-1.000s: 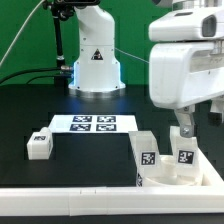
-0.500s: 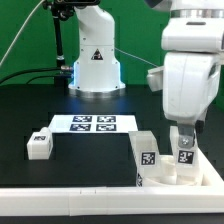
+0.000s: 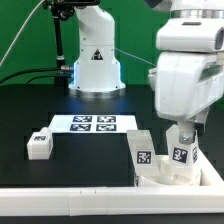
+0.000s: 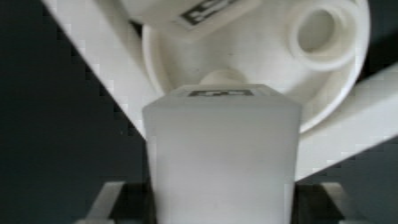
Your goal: Assemble stool
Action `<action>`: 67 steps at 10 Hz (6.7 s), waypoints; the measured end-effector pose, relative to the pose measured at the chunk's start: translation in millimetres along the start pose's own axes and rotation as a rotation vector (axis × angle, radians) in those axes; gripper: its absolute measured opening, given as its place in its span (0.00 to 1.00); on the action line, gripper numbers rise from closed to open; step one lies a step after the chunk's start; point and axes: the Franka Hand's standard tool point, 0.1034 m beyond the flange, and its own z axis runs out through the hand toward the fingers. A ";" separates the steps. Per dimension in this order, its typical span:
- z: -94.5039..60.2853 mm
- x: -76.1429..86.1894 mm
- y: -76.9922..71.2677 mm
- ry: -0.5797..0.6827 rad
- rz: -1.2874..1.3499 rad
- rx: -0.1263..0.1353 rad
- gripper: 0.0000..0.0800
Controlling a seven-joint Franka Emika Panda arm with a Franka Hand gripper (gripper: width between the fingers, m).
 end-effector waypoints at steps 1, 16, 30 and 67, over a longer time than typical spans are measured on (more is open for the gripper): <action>0.0 0.1 0.0 0.000 0.073 0.000 0.42; 0.6 -1.9 2.4 0.010 1.695 0.093 0.42; -14.0 4.4 -16.6 0.008 1.696 0.211 0.81; 13.6 -3.2 -3.1 0.013 1.598 0.067 0.42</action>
Offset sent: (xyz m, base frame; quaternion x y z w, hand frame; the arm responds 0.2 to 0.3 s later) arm 0.0105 -0.0140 -0.0143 0.0103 0.0101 0.2634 0.9646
